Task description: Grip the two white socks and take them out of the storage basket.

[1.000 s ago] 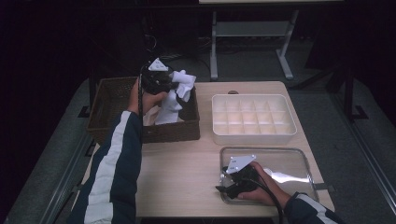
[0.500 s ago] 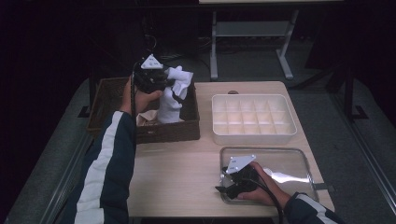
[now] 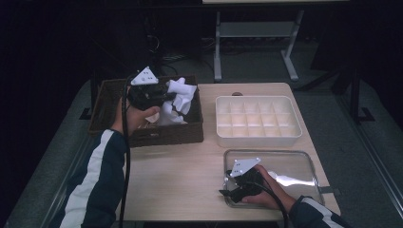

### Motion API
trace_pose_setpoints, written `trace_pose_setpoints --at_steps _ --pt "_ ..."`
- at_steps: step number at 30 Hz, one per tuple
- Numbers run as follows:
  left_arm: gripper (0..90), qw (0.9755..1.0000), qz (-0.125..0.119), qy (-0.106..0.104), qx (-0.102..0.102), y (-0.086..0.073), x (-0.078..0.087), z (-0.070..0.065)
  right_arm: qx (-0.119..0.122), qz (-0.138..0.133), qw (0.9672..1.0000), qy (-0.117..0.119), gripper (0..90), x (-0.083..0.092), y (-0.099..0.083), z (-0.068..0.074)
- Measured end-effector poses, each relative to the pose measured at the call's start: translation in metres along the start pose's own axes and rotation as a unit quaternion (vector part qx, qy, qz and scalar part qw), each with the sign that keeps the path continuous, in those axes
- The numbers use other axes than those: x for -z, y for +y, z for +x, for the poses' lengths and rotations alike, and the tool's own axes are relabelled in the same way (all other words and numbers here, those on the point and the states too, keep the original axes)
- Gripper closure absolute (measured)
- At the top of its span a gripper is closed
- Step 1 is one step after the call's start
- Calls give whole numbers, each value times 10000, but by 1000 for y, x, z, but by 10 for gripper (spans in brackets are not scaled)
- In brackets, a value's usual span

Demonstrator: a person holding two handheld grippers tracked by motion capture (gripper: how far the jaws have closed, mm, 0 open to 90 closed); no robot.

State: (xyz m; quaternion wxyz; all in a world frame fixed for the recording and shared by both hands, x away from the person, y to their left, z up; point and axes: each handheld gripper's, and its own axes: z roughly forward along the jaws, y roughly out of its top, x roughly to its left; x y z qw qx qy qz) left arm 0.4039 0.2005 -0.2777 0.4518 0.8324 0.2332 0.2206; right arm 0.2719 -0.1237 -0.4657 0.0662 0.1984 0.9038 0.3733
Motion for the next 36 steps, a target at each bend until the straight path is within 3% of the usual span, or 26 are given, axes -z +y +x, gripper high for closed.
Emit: trace_pose_setpoints --at_steps 4,7,11,13,19,24,26,28,30,35,36 --pt "787 9996 -97 -252 -50 -5 16 -20 4 6 10000 12 275 0 0 1" --pt "787 9983 -93 -565 -69 -17 22 -42 -32 4 10000 31 275 0 1 2" --pt "787 9946 -14 -1035 39 -49 21 -75 18 2 10000 49 268 -2 2 4" --pt "786 9927 162 -1191 49 -67 16 -90 82 13 10000 35 267 -2 2 5" --pt "786 9821 471 -1754 498 -118 1 -117 106 7 9999 -12 276 0 3 4" --pt "785 9718 816 -2150 518 -142 -9 -138 128 -47 9999 -76 277 1 3 2" --pt "785 9665 957 -2314 562 -150 -13 -146 56 -60 9999 -77 277 2 3 2" --pt "785 9647 1090 -2333 549 -155 -17 -153 140 -84 9998 -116 278 2 3 1" --pt "783 9622 1170 -2399 540 -160 -20 -157 70 -88 9999 -122 277 3 4 2" --pt "778 9635 1345 -2288 348 -164 -29 -165 86 -140 9997 -164 281 5 5 2" --pt "774 9641 1326 -2268 392 -165 -30 -165 71 -157 9997 -162 282 6 5 2"
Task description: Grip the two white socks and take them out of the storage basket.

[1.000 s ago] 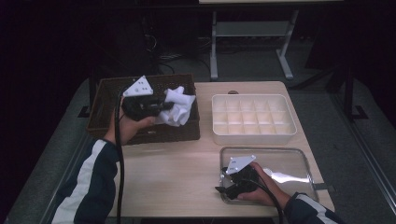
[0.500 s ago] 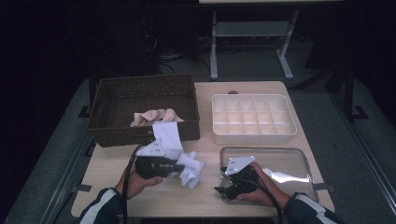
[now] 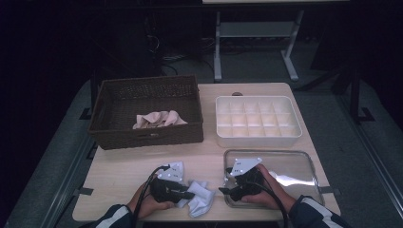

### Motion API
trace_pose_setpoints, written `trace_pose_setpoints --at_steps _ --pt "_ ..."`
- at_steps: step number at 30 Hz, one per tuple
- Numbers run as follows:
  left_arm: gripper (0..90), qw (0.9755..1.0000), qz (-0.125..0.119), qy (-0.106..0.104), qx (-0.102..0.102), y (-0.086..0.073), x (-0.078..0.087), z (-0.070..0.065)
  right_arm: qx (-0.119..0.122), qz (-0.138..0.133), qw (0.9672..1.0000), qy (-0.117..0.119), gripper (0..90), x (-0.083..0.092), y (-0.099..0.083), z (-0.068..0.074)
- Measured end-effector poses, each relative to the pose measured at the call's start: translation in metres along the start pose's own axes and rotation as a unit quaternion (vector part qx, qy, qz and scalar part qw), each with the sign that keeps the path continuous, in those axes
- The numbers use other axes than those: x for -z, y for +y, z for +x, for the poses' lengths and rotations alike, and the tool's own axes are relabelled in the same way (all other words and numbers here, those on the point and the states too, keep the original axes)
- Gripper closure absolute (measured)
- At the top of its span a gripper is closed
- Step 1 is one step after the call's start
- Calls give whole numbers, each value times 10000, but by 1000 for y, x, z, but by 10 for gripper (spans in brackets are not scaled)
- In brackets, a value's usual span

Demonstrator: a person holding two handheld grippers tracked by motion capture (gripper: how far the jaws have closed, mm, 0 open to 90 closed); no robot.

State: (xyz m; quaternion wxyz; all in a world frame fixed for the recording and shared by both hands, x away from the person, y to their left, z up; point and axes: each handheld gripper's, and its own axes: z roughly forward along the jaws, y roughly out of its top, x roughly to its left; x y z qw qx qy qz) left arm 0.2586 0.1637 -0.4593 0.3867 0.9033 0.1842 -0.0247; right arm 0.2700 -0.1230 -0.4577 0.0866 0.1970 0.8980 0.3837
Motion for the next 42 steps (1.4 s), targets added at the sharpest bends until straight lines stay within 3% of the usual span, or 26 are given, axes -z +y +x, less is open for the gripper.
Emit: trace_pose_setpoints --at_steps 4,6,7,10,12,14,18,20,23,26,29,31,33,35,38,39,40,42 --pt "735 9993 -142 315 129 -1 1 6 5 -58 10000 -61 312 1 2 -1" --pt "713 9987 -261 360 246 -3 4 10 5 -133 9999 -101 348 3 4 -1" --pt "677 9982 -312 446 266 -3 5 11 -87 -215 9997 -93 363 4 6 0" --pt "438 9943 -505 821 465 -3 12 15 -145 -364 9992 -70 468 7 11 -1" --pt "320 9904 -631 1127 496 -2 21 17 -187 -465 9987 -43 546 10 16 0" --pt "256 9871 -794 1258 588 -3 32 19 -172 -573 9982 42 606 12 22 1" --pt "271 9855 -701 1419 618 -11 47 23 9 -669 9975 236 675 11 36 12" --pt "330 9878 -513 1335 618 -17 49 26 163 -632 9974 303 679 6 41 18" --pt "456 9904 -302 1214 580 -25 48 31 324 -487 9971 484 625 -6 46 27" --pt "526 9905 -107 1277 498 -29 47 35 446 -357 9971 510 551 -15 50 31" --pt "542 9890 74 1399 470 -34 47 42 524 -192 9973 473 566 -26 51 30" --pt "551 9888 1 1369 596 -38 49 48 602 -29 9973 425 584 -34 50 29" --pt "553 9870 -14 1475 644 -41 52 51 671 64 9969 413 588 -40 48 26" --pt "541 9849 -54 1572 724 -43 54 54 593 223 9974 352 583 -43 47 26" --pt "453 9795 -132 1843 803 -42 57 56 545 351 9975 293 567 -47 42 23" --pt "429 9790 -226 1869 785 -41 59 54 604 329 9973 265 566 -48 42 21" --pt "407 9789 -350 1853 786 -38 61 51 481 358 9979 255 564 -47 42 21" --pt "386 9818 -548 1684 687 -32 63 41 495 364 9980 153 549 -48 42 18"
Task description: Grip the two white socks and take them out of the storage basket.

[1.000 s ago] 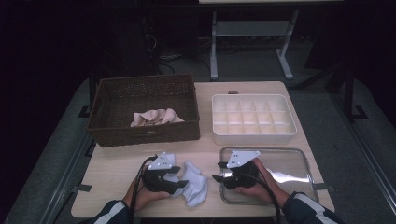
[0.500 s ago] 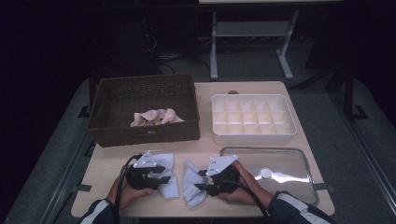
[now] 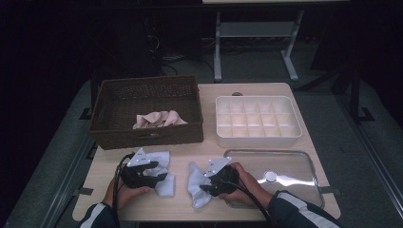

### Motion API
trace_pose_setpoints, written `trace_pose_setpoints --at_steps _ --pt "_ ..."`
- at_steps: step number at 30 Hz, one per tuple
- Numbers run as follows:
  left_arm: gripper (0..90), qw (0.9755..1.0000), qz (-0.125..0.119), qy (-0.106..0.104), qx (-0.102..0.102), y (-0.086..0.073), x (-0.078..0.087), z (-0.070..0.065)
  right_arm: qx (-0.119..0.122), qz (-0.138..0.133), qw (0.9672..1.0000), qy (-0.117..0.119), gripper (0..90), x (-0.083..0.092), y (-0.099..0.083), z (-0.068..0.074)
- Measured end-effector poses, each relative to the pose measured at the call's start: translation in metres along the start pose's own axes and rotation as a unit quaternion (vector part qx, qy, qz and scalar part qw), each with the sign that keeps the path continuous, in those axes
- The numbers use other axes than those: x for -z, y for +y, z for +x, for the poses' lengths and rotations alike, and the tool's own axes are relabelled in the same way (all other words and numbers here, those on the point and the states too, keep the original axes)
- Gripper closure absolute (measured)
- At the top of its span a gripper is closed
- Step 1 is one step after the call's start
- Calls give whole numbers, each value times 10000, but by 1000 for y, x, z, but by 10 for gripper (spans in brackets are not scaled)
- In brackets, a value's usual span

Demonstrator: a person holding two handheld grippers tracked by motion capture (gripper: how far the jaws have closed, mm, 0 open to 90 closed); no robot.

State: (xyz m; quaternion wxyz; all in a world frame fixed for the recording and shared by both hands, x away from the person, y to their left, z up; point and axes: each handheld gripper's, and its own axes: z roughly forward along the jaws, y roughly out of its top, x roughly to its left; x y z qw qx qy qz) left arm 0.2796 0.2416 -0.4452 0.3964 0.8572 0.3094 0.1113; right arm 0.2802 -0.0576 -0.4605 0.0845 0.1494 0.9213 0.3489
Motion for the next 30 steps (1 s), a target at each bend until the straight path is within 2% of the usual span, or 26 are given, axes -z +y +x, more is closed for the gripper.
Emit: trace_pose_setpoints --at_steps 1,4,6,8,10,12,14,15,16,17,18,20,23,25,26,27,30 --pt "374 9999 -17 -21 -152 3 2 -6 -50 2 10000 -35 526 0 0 -2" --pt "348 9988 -100 -273 -399 11 -3 -26 -168 -69 9998 -38 508 0 -1 -6" --pt "342 9974 -23 -438 -566 16 -10 -37 -159 -160 9997 -125 509 4 0 -8" --pt "339 9960 47 -501 -733 20 -17 -44 -135 -335 9992 -149 586 13 0 -11" --pt "349 9961 47 -548 -687 23 -23 -45 -150 -509 9985 -111 692 25 -1 -13" --pt "368 9966 59 -474 -675 28 -30 -44 -93 -619 9980 54 778 36 -3 -12" --pt "439 9953 20 -660 -711 34 -36 -44 -6 -691 9973 250 835 44 -5 -8" --pt "445 9945 58 -647 -821 37 -38 -45 61 -688 9970 358 850 46 -5 -4" --pt "447 9941 37 -704 -829 39 -41 -46 216 -679 9964 449 855 47 -6 -1" --pt "491 9928 33 -832 -863 40 -44 -46 288 -621 9963 523 855 47 -6 4" --pt "524 9918 76 -861 -946 42 -46 -48 407 -568 9957 606 854 45 -6 8" --pt "528 9906 240 -818 -1071 43 -53 -50 608 -472 9941 760 828 41 -8 16" --pt "529 9907 336 -857 -1004 40 -62 -50 872 -373 9914 898 738 32 -8 26" --pt "533 9898 453 -886 -1019 38 -66 -47 897 -299 9917 873 658 26 -8 29" --pt "533 9906 436 -901 -935 37 -68 -47 876 -257 9919 887 643 23 -9 29" --pt "543 9903 473 -910 -937 36 -68 -46 862 -228 9922 872 625 20 -9 29" --pt "595 9898 518 -1058 -804 35 -71 -44 876 -131 9928 803 664 14 -10 28"
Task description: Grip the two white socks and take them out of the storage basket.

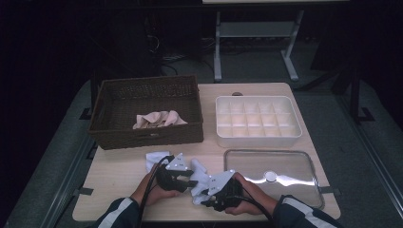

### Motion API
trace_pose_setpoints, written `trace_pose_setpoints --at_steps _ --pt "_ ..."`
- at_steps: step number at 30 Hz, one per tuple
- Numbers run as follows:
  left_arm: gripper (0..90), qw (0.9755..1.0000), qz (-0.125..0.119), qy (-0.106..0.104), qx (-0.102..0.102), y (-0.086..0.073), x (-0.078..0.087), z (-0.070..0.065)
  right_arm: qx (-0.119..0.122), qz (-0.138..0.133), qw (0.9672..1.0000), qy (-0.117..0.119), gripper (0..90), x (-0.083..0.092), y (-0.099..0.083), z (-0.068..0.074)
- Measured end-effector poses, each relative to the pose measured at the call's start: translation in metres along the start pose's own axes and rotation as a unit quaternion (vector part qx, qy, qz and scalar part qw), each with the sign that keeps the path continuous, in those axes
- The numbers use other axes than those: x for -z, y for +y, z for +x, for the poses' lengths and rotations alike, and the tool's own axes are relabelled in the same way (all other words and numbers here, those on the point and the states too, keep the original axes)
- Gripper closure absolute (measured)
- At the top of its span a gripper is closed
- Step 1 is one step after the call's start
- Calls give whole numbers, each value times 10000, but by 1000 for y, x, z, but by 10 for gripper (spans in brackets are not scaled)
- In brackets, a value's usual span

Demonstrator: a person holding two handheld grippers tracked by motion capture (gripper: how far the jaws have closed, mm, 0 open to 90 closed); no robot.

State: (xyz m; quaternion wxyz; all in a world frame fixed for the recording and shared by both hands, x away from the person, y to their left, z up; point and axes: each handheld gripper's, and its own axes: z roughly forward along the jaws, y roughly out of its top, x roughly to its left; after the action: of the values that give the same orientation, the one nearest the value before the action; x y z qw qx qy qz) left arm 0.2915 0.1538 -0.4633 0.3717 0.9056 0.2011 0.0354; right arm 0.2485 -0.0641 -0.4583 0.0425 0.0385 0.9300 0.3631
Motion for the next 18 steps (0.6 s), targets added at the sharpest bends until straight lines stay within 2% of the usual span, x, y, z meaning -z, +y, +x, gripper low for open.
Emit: trace_pose_setpoints --at_steps 2,4,6,9,10,11,13,15,17,18 --pt "653 10000 12 -86 30 0 0 1 62 118 9999 -42 713 -5 -1 0" --pt "705 10000 1 -98 8 0 0 -1 38 104 9999 -18 778 -6 -1 -1" --pt "720 10000 5 3 -99 1 2 -3 75 132 9999 -64 829 -6 0 -2" --pt "644 9998 -163 86 -124 2 9 -2 13 142 9999 -73 866 -5 -2 -5" --pt "613 9995 -309 5 -98 3 13 -2 5 165 9998 -100 868 -3 -2 -6" --pt "569 9988 -461 -103 -152 4 18 -4 -21 149 9998 -153 869 -2 -3 -7" --pt "517 9974 -615 -192 -333 8 26 -9 -89 34 9997 -229 869 4 -4 -11" --pt "489 9964 -686 -280 -417 10 27 -14 -201 -129 9994 -258 867 9 -4 -13" --pt "470 9952 -636 -411 -624 12 25 -20 -210 -246 9990 -295 867 14 -4 -16" --pt "469 9947 -671 -434 -639 12 24 -22 -235 -272 9987 -353 869 16 -3 -17"
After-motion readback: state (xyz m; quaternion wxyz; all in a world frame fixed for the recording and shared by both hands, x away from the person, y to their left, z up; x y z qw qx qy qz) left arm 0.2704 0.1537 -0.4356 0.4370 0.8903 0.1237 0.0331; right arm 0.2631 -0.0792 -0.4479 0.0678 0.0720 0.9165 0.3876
